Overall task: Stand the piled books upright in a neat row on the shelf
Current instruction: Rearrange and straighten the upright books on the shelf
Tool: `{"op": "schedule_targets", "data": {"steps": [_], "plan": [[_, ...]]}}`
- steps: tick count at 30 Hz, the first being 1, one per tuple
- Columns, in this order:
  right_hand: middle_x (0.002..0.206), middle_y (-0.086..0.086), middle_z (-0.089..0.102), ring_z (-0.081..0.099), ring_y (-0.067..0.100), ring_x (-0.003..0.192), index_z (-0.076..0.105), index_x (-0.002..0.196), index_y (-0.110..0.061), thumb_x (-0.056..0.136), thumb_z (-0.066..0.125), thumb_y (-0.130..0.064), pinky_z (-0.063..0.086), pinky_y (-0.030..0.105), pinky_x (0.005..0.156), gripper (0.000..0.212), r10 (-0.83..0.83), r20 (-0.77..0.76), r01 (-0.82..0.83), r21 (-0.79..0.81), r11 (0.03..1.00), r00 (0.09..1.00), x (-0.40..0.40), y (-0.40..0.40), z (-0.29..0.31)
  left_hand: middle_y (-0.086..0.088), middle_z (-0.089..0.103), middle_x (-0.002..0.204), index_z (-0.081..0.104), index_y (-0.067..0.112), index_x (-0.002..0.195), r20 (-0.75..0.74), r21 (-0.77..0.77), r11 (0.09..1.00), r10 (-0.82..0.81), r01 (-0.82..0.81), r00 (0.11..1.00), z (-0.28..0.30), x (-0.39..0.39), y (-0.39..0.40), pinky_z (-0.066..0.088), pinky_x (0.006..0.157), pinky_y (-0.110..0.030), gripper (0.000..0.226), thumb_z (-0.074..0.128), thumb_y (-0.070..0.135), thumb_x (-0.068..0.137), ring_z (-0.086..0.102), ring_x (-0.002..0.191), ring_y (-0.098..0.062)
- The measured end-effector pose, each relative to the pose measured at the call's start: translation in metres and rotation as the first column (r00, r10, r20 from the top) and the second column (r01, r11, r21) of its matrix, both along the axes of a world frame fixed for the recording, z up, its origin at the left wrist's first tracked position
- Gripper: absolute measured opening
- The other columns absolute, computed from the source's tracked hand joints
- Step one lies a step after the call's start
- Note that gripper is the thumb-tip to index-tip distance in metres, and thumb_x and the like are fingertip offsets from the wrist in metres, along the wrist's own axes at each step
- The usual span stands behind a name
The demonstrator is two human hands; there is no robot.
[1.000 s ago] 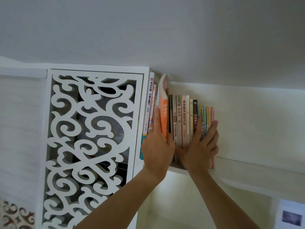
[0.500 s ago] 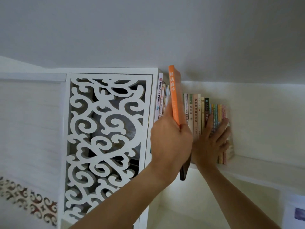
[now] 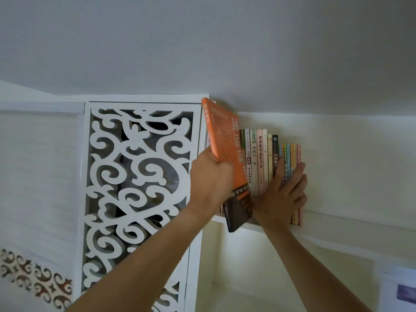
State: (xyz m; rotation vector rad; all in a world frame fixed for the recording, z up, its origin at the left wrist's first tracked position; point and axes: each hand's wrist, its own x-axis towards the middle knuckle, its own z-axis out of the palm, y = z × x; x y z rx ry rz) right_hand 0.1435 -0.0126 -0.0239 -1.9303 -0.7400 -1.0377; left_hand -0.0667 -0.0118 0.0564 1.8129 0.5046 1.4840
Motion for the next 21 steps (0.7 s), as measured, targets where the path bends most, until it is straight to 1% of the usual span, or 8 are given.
{"op": "schedule_targets", "data": {"steps": [2,4,6,9,14,16,18,21], "plan": [[0.169,0.023,-0.002,0.013,0.050,0.151,0.011,0.165,-0.021,0.069,0.047,-0.095,0.026,0.068,0.111,0.126,-0.001,0.008,0.001,0.011,1.000,1.000,0.001,0.001,-0.001,0.001,0.070,0.071,0.061,0.015,0.081,-0.051,0.016,1.000,0.020,-0.020,0.998,0.010,-0.003,0.008,0.056,0.057,-0.036,0.013,0.056,0.003,0.084,0.068,0.064,-0.021],[0.169,0.023,-0.002,0.013,0.050,0.151,0.010,0.165,-0.021,0.068,0.057,-0.090,0.026,0.069,0.111,0.128,-0.009,0.016,0.009,0.013,1.000,1.000,0.002,0.003,-0.002,-0.011,0.074,0.083,0.065,0.002,0.093,-0.091,0.023,0.999,0.038,-0.036,0.995,0.020,-0.006,0.013,0.062,0.068,-0.048,0.012,0.056,0.003,0.083,0.072,0.076,-0.034],[0.169,0.023,-0.002,0.013,0.050,0.151,0.008,0.165,-0.022,0.067,0.063,-0.086,0.027,0.069,0.111,0.129,-0.017,0.021,0.017,0.009,1.000,1.000,0.003,0.003,-0.002,-0.013,0.076,0.090,0.066,-0.003,0.102,-0.117,0.005,0.999,0.041,-0.041,0.992,0.026,-0.008,0.019,0.063,0.076,-0.052,0.019,0.059,0.005,0.086,0.074,0.082,-0.035],[0.169,0.023,-0.002,0.013,0.051,0.150,0.008,0.165,-0.021,0.067,0.064,-0.086,0.026,0.069,0.111,0.130,-0.025,0.024,0.025,0.007,1.000,0.999,0.005,0.004,-0.003,-0.010,0.077,0.092,0.068,-0.001,0.104,-0.157,-0.014,0.999,0.038,-0.040,0.987,0.029,-0.008,0.025,0.063,0.080,-0.051,0.020,0.060,0.009,0.089,0.076,0.080,-0.029],[0.169,0.024,-0.001,0.014,0.051,0.150,0.007,0.165,-0.021,0.066,0.066,-0.084,0.026,0.069,0.110,0.131,-0.013,0.033,0.013,0.015,1.000,0.999,0.004,0.003,-0.003,-0.011,0.075,0.088,0.065,0.001,0.093,-0.211,-0.011,0.999,0.041,-0.044,0.977,0.037,-0.004,0.030,0.064,0.079,-0.047,0.011,0.059,0.008,0.087,0.075,0.081,-0.031],[0.169,0.023,-0.001,0.014,0.051,0.149,0.008,0.165,-0.022,0.064,0.069,-0.081,0.026,0.070,0.110,0.132,0.001,0.032,-0.002,0.019,1.000,0.999,0.004,0.002,-0.003,-0.011,0.073,0.084,0.060,0.006,0.079,-0.274,-0.006,0.999,0.046,-0.050,0.961,0.049,-0.004,0.031,0.060,0.072,-0.042,0.005,0.059,0.005,0.084,0.073,0.081,-0.034],[0.169,0.023,-0.001,0.014,0.051,0.149,0.009,0.164,-0.022,0.062,0.068,-0.080,0.027,0.070,0.110,0.132,0.013,0.030,-0.014,0.018,1.000,0.999,0.004,0.000,-0.002,-0.011,0.069,0.080,0.054,0.008,0.073,-0.367,0.023,0.999,0.050,-0.044,0.929,0.063,-0.003,0.031,0.055,0.065,-0.037,0.013,0.059,0.003,0.085,0.070,0.076,-0.033],[0.169,0.023,-0.001,0.014,0.051,0.149,0.009,0.165,-0.022,0.064,0.061,-0.084,0.027,0.070,0.110,0.129,0.015,0.023,-0.015,0.014,1.000,1.000,0.003,0.000,-0.003,-0.018,0.073,0.092,0.065,-0.001,0.090,-0.464,-0.016,1.000,-0.010,0.002,0.886,0.075,0.004,0.028,0.062,0.076,-0.043,0.005,0.061,0.000,0.088,0.074,0.083,-0.035]]}}
